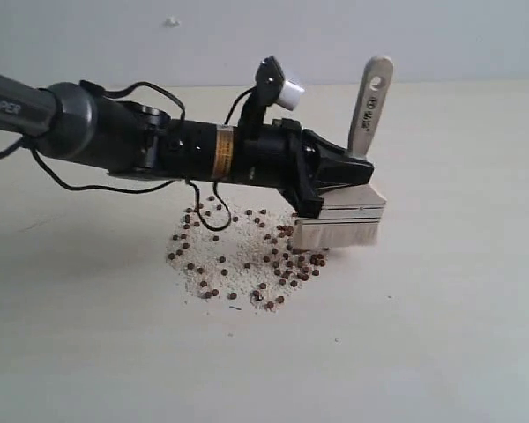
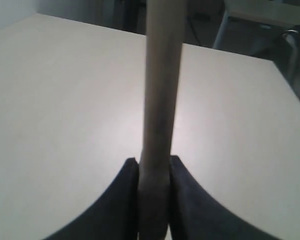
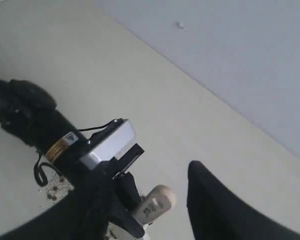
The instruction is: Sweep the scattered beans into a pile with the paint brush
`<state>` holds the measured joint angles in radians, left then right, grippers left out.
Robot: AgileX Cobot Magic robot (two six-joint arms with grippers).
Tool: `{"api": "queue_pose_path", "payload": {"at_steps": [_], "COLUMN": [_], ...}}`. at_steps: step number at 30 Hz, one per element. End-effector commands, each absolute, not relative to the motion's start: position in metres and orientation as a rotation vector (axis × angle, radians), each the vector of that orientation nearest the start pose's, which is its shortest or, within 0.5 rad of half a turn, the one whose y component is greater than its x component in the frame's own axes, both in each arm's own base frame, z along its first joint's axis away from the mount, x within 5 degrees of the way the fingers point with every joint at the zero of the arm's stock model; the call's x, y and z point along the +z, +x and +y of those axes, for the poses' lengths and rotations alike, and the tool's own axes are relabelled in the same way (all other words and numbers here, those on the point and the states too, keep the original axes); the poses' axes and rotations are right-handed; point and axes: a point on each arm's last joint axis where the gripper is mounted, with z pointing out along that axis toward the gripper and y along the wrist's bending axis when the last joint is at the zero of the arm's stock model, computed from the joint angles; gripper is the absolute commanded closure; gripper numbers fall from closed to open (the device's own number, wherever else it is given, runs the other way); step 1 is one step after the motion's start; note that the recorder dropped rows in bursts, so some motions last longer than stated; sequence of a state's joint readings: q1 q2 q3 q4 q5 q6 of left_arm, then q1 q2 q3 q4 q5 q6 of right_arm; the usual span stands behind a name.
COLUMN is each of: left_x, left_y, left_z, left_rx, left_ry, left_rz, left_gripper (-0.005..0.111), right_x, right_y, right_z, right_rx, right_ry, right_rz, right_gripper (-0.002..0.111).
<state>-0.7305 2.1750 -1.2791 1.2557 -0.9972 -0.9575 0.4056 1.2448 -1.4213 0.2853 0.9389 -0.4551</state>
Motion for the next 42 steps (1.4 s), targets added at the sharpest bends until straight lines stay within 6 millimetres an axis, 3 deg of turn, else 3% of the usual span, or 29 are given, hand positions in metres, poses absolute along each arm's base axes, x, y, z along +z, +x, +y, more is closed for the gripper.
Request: {"api": "queue_pose_path", "payload": {"at_steps": [1, 4, 9, 15, 24, 30, 35, 42], "left_x": [0.179, 0.190, 0.206, 0.211, 0.222, 0.223, 0.223, 0.224], "left_y": [0.277, 0.282, 0.283, 0.277, 0.276, 0.276, 0.276, 0.273], "left_z": [-0.318, -0.304, -0.291, -0.287, -0.286, -0.287, -0.287, -0.290], "left_rx": [-1.488, -1.500, -1.460, -1.423, -1.415, -1.419, -1.422, -1.428], "left_ry": [1.395, 1.417, 1.476, 1.570, 1.557, 1.549, 1.542, 1.549], "left_rz": [1.393, 1.402, 1.409, 1.400, 1.377, 1.377, 1.379, 1.369], "left_gripper": [0.107, 0.107, 0.107, 0.107, 0.107, 0.107, 0.107, 0.107], "right_x": [0.413, 0.392, 0.375, 0.369, 0.349, 0.338, 0.308, 0.295], "right_y": [0.218, 0.209, 0.204, 0.201, 0.194, 0.182, 0.173, 0.179], "right_z": [0.122, 0.130, 0.137, 0.132, 0.111, 0.110, 0.114, 0.120], "right_rx": [0.352, 0.440, 0.514, 0.453, 0.368, 0.429, 0.474, 0.497], "right_ry": [-0.973, -1.113, -1.155, -1.084, -0.782, -0.754, -0.856, -0.909], "right_rz": [1.991, 1.923, 1.759, 1.679, 1.655, 1.600, 1.584, 1.611], "right_gripper": [0.063, 0.063, 0.063, 0.063, 0.063, 0.063, 0.063, 0.063]}}
